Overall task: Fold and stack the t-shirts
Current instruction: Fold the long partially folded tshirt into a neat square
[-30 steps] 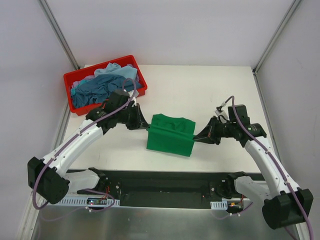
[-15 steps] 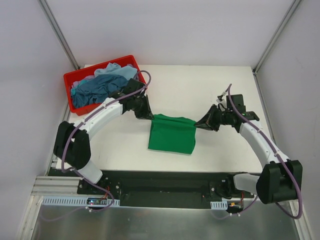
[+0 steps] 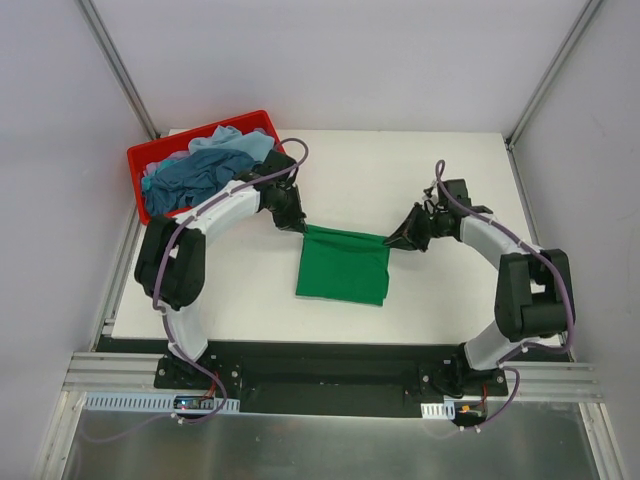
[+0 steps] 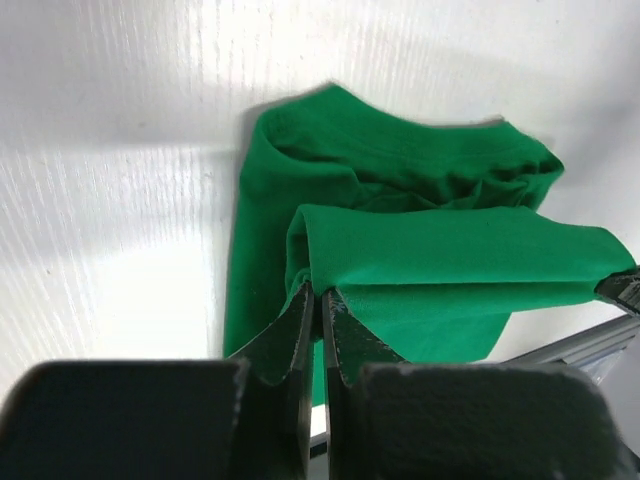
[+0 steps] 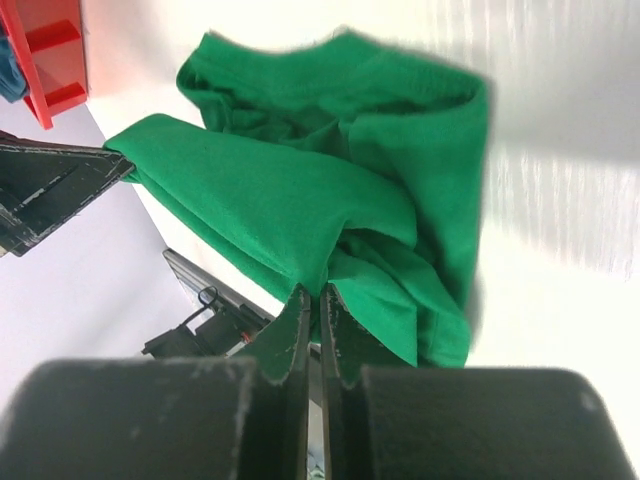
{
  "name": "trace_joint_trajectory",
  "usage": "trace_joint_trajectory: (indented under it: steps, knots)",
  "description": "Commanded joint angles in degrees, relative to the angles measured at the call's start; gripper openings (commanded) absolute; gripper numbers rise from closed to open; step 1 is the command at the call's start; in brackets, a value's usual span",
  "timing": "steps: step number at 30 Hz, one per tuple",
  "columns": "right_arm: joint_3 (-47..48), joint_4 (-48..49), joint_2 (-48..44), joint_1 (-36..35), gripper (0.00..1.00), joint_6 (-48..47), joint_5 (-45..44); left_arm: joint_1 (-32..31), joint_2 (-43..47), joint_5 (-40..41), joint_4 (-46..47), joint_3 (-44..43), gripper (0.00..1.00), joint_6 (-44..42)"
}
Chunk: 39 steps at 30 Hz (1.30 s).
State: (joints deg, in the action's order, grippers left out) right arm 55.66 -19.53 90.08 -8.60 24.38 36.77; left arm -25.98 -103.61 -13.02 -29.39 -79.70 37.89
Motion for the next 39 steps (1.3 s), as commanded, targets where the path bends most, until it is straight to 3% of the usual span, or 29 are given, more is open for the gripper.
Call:
trace_joint_trajectory:
  steps: [1,5,7,10,11,12,14,21,28,34,39]
  knots:
    - [2.87,4.23,3.77,1.66,0.01,-0.57,-2.23,2.51,-3.78,2.91,-1.55,-3.97,0.02,-2.73]
    - [4.45,5.91,7.20,1.83,0.04,-0.30,-5.39,2.77,-6.68,2.64,-1.55,-6.25,0.15,-3.35]
    - [5.51,6.60,7.91,1.83,0.16,0.05,-6.88,2.86,-7.57,2.12,-1.64,-7.74,0.27,-4.05]
    - [6.91,6.79,7.22,1.75,0.54,-0.38,-7.77,2.95,-6.44,2.20,-1.82,-9.15,0.57,-4.93]
    - [7.53,6.44,5.99,1.66,0.72,-1.00,-7.86,2.95,-5.21,2.03,-1.90,-8.98,0.71,-5.02]
    - [7.88,5.65,4.68,1.31,0.96,-1.61,-8.47,2.95,-3.46,1.51,-1.82,-8.63,0.82,-5.02]
    - [7.80,3.10,0.91,0.00,0.96,-4.07,-10.57,2.51,-0.55,0.54,-1.73,-7.23,0.97,-5.02]
    - [-1.69,9.32,-9.13,-6.60,0.96,-0.23,-6.90,-3.80,3.33,-5.09,0.55,-2.57,0.99,-3.97]
    - [2.60,13.11,1.31,-7.92,0.96,0.58,-11.63,-8.21,0.00,-3.07,2.58,0.68,0.99,-3.08]
    - [8.14,10.48,13.69,-7.83,0.96,-1.79,-11.46,-9.97,-2.82,-3.59,7.15,7.45,0.99,-2.47]
    - [10.95,7.24,17.23,-8.01,0.96,-3.02,-12.86,-10.50,-3.35,0.97,7.33,10.79,0.99,-2.12]
